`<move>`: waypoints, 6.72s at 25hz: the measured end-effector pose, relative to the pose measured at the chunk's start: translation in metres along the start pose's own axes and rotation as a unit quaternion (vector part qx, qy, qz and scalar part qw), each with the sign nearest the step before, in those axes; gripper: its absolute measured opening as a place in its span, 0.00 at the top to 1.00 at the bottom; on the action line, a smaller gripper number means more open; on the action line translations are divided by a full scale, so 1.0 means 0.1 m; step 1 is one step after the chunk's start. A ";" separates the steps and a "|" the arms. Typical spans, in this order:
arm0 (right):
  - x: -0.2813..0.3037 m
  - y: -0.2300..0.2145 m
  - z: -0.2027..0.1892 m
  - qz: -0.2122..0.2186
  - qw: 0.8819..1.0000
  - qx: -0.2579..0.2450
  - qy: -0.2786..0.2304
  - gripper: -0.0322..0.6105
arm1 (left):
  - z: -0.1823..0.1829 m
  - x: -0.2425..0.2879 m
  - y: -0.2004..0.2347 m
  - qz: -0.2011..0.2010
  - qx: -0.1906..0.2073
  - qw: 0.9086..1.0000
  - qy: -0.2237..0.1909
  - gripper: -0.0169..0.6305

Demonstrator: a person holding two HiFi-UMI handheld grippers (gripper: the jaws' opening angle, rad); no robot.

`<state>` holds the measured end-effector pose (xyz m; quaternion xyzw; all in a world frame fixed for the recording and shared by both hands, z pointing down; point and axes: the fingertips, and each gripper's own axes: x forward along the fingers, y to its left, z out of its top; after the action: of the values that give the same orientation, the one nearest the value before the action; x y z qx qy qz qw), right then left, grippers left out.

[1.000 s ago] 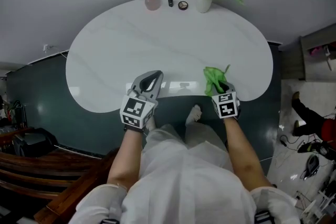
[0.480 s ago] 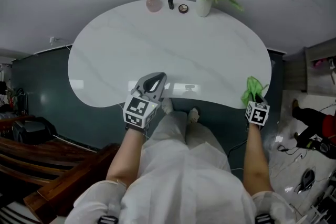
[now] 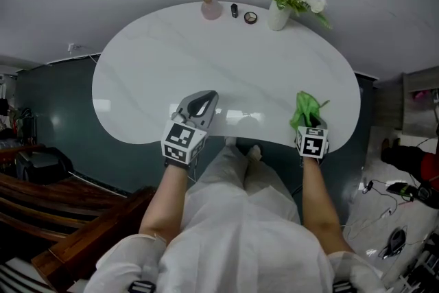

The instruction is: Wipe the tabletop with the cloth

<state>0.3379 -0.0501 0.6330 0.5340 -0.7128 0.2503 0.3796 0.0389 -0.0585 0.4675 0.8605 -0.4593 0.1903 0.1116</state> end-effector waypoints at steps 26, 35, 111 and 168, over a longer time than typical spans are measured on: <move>1.31 2.88 2.47 0.179 0.961 -0.208 -0.040 0.83 | 0.05 0.30 1.59 -0.001 -0.045 0.999 0.001 0.94; 1.32 2.04 2.44 0.139 0.979 -0.144 -0.047 0.83 | 0.12 0.68 1.30 -0.021 -0.038 0.999 0.012 0.94; 0.85 1.97 1.68 0.179 0.965 -0.186 -0.048 0.83 | 0.22 0.85 0.74 0.000 -0.019 0.999 0.039 0.94; -0.02 0.35 0.05 0.126 0.988 -0.087 -0.030 0.83 | -0.28 0.39 -1.17 0.022 -0.039 0.998 0.049 0.94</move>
<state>0.3035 -0.0421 0.6298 0.4120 -0.8045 0.2173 0.3685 0.1498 -0.0122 0.5078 0.8347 -0.4795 0.2161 0.1632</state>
